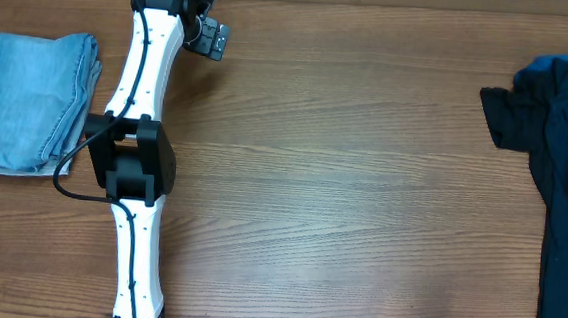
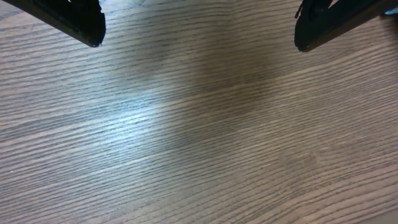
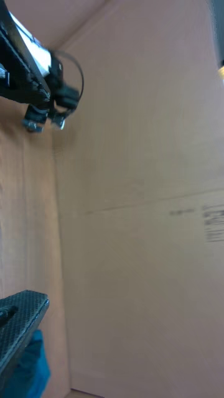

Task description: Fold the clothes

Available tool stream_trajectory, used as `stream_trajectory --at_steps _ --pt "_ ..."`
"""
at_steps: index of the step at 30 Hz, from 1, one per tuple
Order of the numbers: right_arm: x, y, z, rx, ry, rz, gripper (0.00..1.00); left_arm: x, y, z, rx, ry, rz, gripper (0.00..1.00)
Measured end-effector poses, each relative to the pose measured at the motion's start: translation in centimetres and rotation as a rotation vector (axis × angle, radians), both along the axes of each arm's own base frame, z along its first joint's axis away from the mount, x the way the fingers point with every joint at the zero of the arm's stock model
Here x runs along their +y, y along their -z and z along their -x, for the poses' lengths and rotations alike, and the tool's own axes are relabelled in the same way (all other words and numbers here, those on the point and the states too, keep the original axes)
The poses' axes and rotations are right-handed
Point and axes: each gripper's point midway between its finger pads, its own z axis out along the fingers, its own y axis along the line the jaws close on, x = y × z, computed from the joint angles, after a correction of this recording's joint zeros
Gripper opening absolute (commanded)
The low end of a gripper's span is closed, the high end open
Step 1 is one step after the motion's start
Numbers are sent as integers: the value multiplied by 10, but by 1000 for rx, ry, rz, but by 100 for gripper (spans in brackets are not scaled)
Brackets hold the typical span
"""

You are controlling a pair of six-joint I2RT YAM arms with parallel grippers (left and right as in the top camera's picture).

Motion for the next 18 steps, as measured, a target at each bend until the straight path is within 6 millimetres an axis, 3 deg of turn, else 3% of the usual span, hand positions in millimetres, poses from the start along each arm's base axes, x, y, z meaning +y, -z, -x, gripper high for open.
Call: stream_trajectory --at_steps 1,2,3,6,9,11,12,13,18 --pt "0 -1 5 -7 0 0 100 0 0 0 0 0 0 100" --pt "-2 -3 42 -49 0 -2 100 0 0 0 -1 0 0 100" --pt "-3 0 58 -59 0 -2 100 0 0 0 0 0 0 100" --pt "-5 33 103 -27 0 -1 100 0 0 0 0 0 0 100" --pt "-6 70 132 2 0 0 100 0 0 0 0 0 0 100" --pt "-7 90 141 9 0 1 100 0 0 0 0 0 0 100" --pt "-7 113 146 43 0 2 100 0 0 0 0 0 0 100" --pt "-7 118 146 42 0 2 100 0 0 0 0 0 0 100" --pt "-6 171 122 46 0 2 100 0 0 0 0 0 0 100"
